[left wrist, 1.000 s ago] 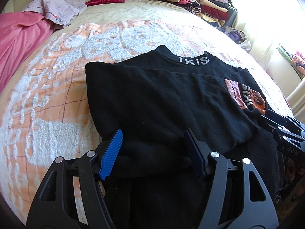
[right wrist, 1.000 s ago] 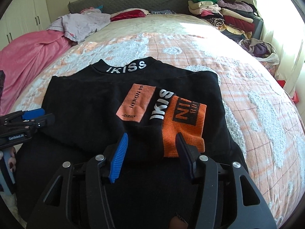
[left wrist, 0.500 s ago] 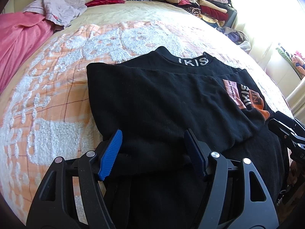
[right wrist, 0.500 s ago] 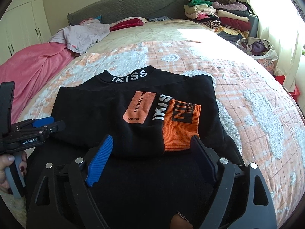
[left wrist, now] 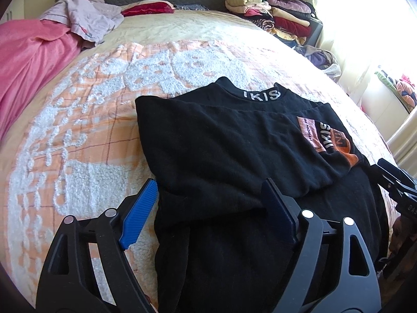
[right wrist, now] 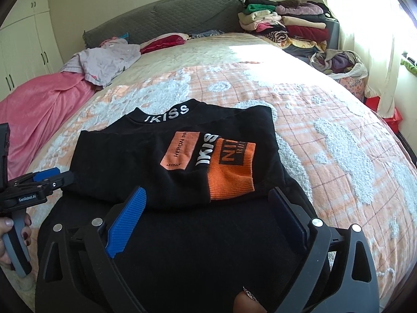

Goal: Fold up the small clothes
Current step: 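Move both open tools back to the hem of the black sweatshirt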

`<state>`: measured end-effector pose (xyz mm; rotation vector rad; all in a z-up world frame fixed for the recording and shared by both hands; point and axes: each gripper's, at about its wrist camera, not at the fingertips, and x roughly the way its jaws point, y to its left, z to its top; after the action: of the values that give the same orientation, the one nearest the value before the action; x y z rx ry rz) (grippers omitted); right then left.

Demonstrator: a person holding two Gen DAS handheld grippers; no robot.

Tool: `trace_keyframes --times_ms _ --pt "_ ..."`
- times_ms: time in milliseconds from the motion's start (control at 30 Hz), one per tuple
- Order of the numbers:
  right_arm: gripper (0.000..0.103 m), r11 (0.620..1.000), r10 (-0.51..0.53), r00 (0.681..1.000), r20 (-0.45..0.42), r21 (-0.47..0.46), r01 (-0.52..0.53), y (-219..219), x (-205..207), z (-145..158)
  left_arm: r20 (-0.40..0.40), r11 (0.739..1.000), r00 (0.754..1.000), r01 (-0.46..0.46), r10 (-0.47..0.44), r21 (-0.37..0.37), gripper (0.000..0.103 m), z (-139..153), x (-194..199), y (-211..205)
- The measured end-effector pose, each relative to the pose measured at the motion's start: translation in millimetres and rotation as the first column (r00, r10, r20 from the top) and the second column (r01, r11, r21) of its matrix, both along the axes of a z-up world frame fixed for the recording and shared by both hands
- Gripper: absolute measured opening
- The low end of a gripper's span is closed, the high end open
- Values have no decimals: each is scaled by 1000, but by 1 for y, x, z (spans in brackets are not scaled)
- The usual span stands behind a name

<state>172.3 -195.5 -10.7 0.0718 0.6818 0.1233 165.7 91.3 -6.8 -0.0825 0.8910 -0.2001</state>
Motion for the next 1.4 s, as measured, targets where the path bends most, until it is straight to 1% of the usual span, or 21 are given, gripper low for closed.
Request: trace_keyframes --times_ms 67,133,167,200,267,433,600,800,933,1000,1200,1400 --pt "94 1000 -12 1000 7 11 12 -4 -5 2 13 1000 1000 -2 2 0 82 4 -5 2" --pt "95 1000 -18 1000 11 15 18 -7 -7 4 23 1000 1000 -8 8 2 86 7 -9 4" --pt "95 1000 -22 1000 15 14 22 -8 -9 5 24 1000 1000 -12 12 2 91 7 -11 5" --pt "95 1000 -27 999 23 13 27 -9 -11 7 24 1000 1000 -17 17 2 93 8 -12 6" --pt "98 999 -39 999 38 10 39 -10 -16 10 29 1000 999 -24 24 4 93 11 -15 7" --pt "98 998 -52 997 63 32 50 -17 -29 20 53 1000 998 -29 28 11 93 19 -24 7" --pt "98 998 -54 995 78 42 51 -21 -43 27 83 999 996 -36 38 -25 93 32 -39 11" --pt "98 997 -45 994 102 61 39 -26 -59 39 98 997 992 -71 75 -40 93 36 -61 17" --pt "98 997 -36 991 126 67 28 -30 -73 48 111 994 989 -86 94 -73 93 40 -77 22" --pt "98 998 -33 991 133 65 24 -32 -80 51 120 993 988 -88 97 -77 93 42 -86 23" --pt "98 997 -32 987 158 70 21 -42 -103 58 116 989 985 -117 127 -95 93 41 -112 27" --pt "98 996 -30 984 175 87 14 -50 -121 61 107 986 982 -149 157 -75 93 41 -131 34"
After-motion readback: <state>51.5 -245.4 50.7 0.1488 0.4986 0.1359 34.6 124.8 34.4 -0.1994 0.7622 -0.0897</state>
